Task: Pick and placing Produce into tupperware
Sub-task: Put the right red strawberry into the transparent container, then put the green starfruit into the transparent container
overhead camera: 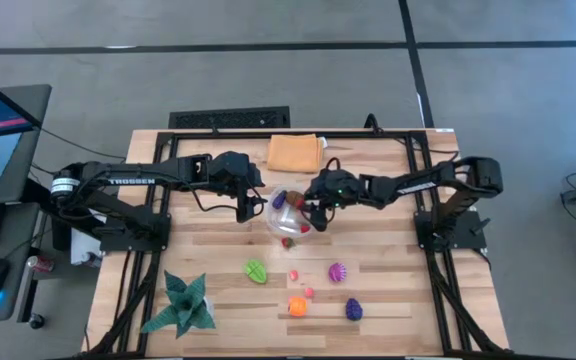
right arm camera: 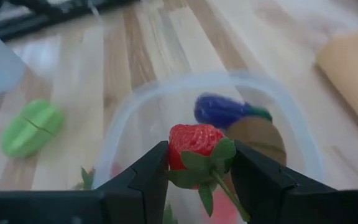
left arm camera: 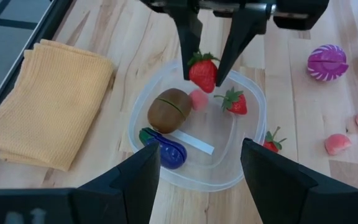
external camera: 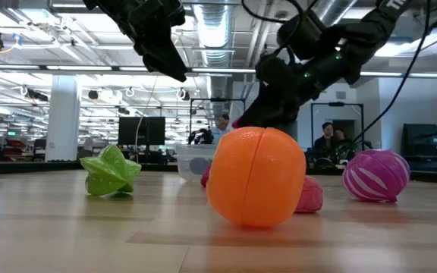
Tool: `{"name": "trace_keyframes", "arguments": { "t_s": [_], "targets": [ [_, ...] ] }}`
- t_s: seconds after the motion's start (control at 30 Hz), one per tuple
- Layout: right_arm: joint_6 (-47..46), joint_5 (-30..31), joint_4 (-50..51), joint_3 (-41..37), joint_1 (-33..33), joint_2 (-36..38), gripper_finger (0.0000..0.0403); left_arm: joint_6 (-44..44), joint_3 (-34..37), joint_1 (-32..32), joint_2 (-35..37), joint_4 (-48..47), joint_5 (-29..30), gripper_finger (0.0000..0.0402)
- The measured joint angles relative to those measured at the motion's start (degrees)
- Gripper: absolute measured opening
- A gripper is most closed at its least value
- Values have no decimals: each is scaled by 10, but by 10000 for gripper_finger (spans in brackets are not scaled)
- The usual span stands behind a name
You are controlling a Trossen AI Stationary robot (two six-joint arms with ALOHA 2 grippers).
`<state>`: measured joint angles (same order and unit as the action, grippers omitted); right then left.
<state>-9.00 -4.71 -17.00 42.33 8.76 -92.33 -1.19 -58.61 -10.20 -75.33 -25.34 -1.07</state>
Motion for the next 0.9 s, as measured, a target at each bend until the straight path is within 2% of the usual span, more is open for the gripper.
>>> {"name": "trace_keyframes", "arguments": {
  "t_s": [0.37,0.73,0.9],
  "targets": [
    [-4,0,77,4,25,6,205,0,0,0,0,0,0,212],
    [-5,-14,80,3,27,8,204,4,0,0,0,0,0,212],
    [6,-33,104,3,22,50,203,8,0,0,0,-11,-15,212]
  ]
}}
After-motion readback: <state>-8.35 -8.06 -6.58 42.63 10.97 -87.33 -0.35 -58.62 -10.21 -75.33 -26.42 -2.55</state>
